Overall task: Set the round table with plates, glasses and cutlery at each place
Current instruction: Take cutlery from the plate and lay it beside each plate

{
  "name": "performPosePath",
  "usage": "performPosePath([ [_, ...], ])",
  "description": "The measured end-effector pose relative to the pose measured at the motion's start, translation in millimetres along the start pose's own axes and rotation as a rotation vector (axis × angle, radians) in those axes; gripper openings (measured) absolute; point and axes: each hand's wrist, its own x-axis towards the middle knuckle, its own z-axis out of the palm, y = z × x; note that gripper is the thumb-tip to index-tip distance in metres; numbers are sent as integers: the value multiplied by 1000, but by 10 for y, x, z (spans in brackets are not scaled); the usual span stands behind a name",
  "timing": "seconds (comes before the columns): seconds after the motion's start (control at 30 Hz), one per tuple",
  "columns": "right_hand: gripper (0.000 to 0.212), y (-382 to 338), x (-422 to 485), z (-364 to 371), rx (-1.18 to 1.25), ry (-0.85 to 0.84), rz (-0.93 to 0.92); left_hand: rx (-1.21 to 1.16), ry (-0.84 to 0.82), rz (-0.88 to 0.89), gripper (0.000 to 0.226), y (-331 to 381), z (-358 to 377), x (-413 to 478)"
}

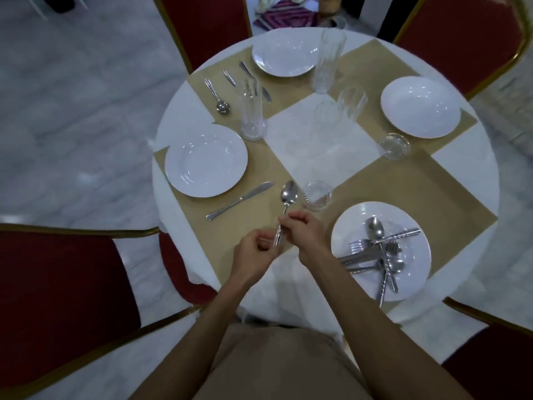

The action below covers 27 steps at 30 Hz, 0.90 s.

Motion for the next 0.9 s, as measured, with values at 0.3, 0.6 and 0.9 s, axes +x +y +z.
performPosePath([
  [0.3,10,429,148,316,-158,-74,152,312,-5,95,10,-509,-682,225],
  [0.6,7,593,222,384,-168,2,119,492,-57,200,17,-709,-727,308],
  [0.9,23,707,175,317,-226,-31,161,510,-65,214,8,-742,-758,377],
])
